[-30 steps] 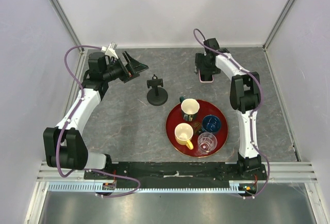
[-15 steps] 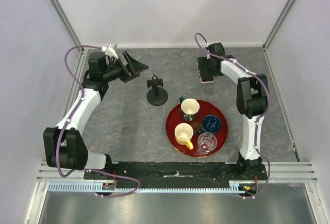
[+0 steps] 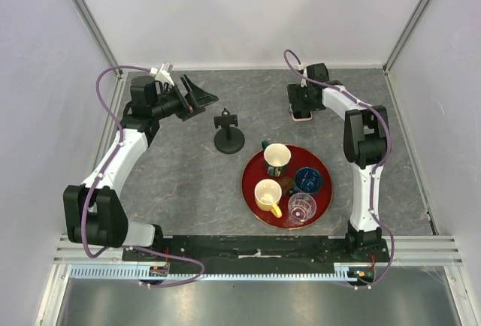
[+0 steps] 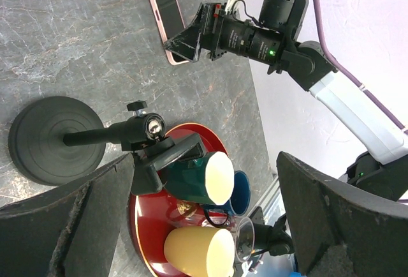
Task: Place the phone on the phone stand
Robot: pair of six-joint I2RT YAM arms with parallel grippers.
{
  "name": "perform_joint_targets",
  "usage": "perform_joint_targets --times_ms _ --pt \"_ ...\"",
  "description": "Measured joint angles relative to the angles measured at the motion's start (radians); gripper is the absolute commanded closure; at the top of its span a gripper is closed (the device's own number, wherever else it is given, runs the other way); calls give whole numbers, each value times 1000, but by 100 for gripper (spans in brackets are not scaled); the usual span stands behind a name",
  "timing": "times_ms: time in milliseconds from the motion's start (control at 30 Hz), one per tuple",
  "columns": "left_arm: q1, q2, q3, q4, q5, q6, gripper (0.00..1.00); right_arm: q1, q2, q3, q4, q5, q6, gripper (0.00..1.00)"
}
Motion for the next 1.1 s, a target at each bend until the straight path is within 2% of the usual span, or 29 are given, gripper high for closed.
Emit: perform_joint_targets --times_ms 167,367,533,800,1000,1100 --pt "0 0 0 0 0 0 1 -5 26 32 0 -9 8 2" --pt "0 0 0 0 0 0 2 16 52 72 -23 124 67 2" --pt "0 0 0 -3 -1 1 2 37 129 215 -137 211 126 2" --pt "-6 21 0 -10 -1 1 4 51 197 363 -281 257 169 2" --pt "-11 22 0 -11 -1 1 4 64 231 426 -327 270 155 2" --pt "-14 22 0 -16 -4 2 6 65 248 457 -343 259 154 7"
